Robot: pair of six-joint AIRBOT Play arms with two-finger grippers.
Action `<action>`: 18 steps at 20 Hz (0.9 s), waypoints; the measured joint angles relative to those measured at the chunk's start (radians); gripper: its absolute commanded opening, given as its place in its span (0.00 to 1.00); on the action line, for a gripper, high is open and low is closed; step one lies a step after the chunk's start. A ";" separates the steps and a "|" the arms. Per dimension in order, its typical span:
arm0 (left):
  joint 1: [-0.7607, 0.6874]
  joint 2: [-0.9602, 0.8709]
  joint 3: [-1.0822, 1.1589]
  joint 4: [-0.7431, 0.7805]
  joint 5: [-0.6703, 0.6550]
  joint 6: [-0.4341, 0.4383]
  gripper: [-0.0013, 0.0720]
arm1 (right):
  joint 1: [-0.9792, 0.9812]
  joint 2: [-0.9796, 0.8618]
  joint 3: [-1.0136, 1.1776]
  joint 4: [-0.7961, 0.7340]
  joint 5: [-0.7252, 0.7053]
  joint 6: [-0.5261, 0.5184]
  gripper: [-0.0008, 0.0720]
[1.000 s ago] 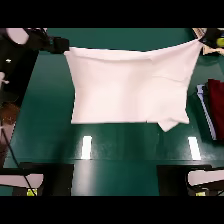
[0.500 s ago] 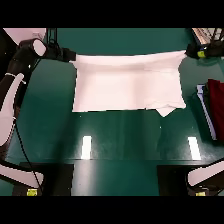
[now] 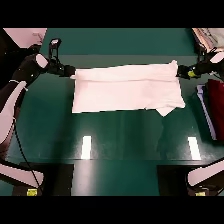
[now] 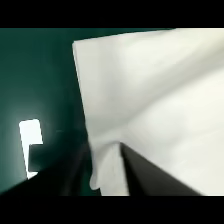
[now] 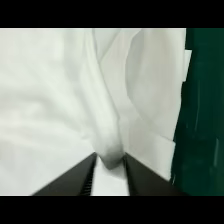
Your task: Fold the shirts.
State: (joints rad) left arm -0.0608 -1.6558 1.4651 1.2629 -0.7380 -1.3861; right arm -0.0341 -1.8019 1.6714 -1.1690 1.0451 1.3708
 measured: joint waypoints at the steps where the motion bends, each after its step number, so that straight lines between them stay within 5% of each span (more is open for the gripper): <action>1: 0.002 0.000 -0.003 -0.011 -0.006 -0.005 0.80 | 0.000 0.000 -0.001 0.018 0.006 0.001 0.58; 6: 0.070 0.010 0.044 -0.033 -0.192 -0.032 0.80 | -0.040 0.008 0.067 0.084 0.153 0.010 0.57; 11: 0.200 0.077 -0.003 -0.113 -0.436 0.056 0.80 | -0.101 0.115 0.000 0.100 0.305 -0.026 0.57; 16: 0.248 0.150 -0.270 -0.306 -0.501 0.179 0.80 | -0.135 0.286 -0.215 0.105 0.347 -0.068 0.57; 18: 0.249 0.160 -0.365 -0.352 -0.474 0.206 0.67 | -0.141 0.346 -0.289 0.104 0.346 -0.077 0.57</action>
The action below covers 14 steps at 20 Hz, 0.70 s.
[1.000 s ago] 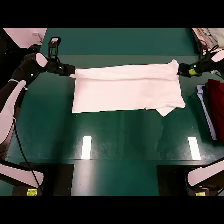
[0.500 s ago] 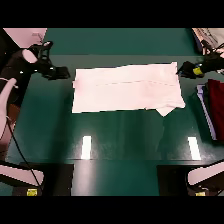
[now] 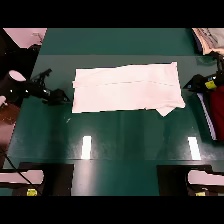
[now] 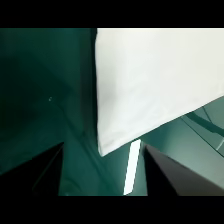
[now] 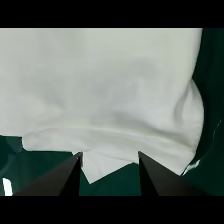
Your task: Fold the shirts.
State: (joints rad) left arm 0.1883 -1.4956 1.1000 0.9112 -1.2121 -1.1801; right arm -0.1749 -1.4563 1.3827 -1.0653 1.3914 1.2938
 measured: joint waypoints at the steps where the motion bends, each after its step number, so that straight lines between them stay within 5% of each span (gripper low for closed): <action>1: -0.005 0.003 -0.036 -0.019 0.026 0.011 0.67 | 0.000 0.024 -0.030 0.000 -0.002 -0.003 0.57; 9: -0.112 0.010 -0.119 -0.080 0.168 0.042 0.65 | -0.003 0.151 -0.127 0.001 -0.005 -0.013 0.57; 10: -0.121 0.010 -0.121 -0.080 0.181 0.037 0.24 | -0.004 0.158 -0.129 0.000 -0.004 -0.014 0.57; 11: -0.128 0.008 -0.122 -0.070 0.194 0.031 0.06 | -0.004 0.161 -0.131 -0.001 -0.003 -0.014 0.57; 14: -0.138 0.010 -0.111 -0.075 0.206 0.014 0.05 | -0.023 0.151 -0.135 -0.005 0.009 -0.013 0.57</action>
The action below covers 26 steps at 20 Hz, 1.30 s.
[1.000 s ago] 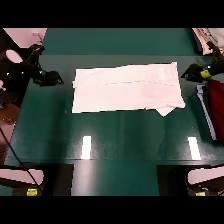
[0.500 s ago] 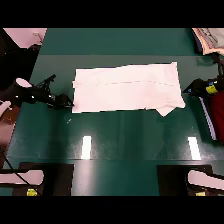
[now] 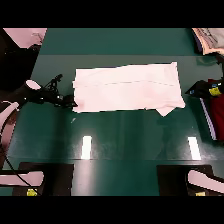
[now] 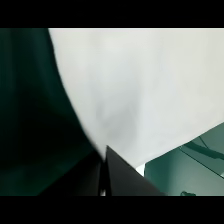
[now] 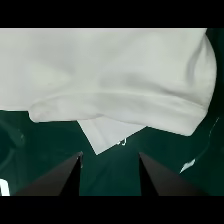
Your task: Fold the shirts.
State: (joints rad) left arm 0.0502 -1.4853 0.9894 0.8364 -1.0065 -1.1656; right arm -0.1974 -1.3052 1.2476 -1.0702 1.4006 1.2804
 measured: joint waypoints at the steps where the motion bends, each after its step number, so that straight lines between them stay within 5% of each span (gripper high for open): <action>1: -0.003 0.001 0.008 -0.001 -0.003 -0.003 0.05 | -0.011 -0.009 -0.001 -0.001 0.005 0.000 0.57; 16: -0.005 0.008 0.044 -0.007 -0.018 -0.012 0.05 | -0.094 -0.286 -0.003 0.004 -0.009 0.113 0.57; 17: -0.005 0.008 0.044 -0.007 -0.018 -0.012 0.05 | -0.087 -0.295 -0.003 0.004 -0.017 0.114 0.47; 19: -0.006 0.008 0.044 -0.007 -0.018 -0.012 0.05 | -0.074 -0.306 -0.003 0.004 -0.023 0.113 0.03; 26: -0.006 0.110 0.037 0.129 -0.101 -0.023 0.05 | -0.062 -0.233 -0.003 -0.117 0.086 0.085 0.04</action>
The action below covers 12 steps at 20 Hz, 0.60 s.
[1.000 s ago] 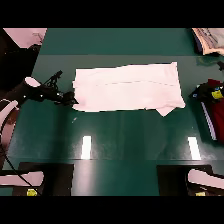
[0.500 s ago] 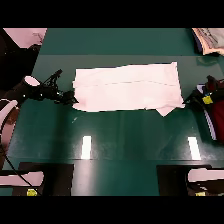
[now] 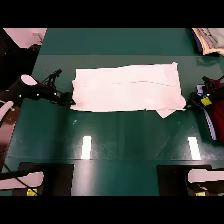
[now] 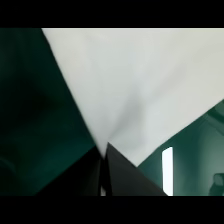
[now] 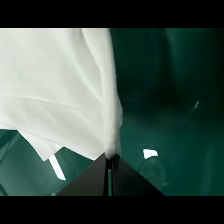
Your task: Fold the shirts.
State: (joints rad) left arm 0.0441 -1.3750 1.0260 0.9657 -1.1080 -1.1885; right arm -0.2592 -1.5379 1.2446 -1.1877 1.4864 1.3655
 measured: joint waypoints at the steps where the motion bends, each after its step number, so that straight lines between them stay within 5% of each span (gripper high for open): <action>1: 0.000 0.040 -0.010 0.039 -0.026 -0.004 0.05 | 0.000 0.035 0.000 -0.042 0.037 -0.002 0.04; 7: -0.001 0.277 -0.159 0.151 -0.173 -0.018 0.05 | 0.001 0.275 0.000 -0.184 0.232 -0.007 0.04; 12: 0.000 0.372 -0.198 0.152 -0.274 -0.071 0.05 | 0.002 0.454 0.000 -0.163 0.216 0.002 0.03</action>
State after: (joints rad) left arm 0.0437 -1.0031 0.8284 1.1175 -1.3819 -1.2594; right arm -0.2569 -1.0836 1.2446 -1.3506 1.7023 1.3674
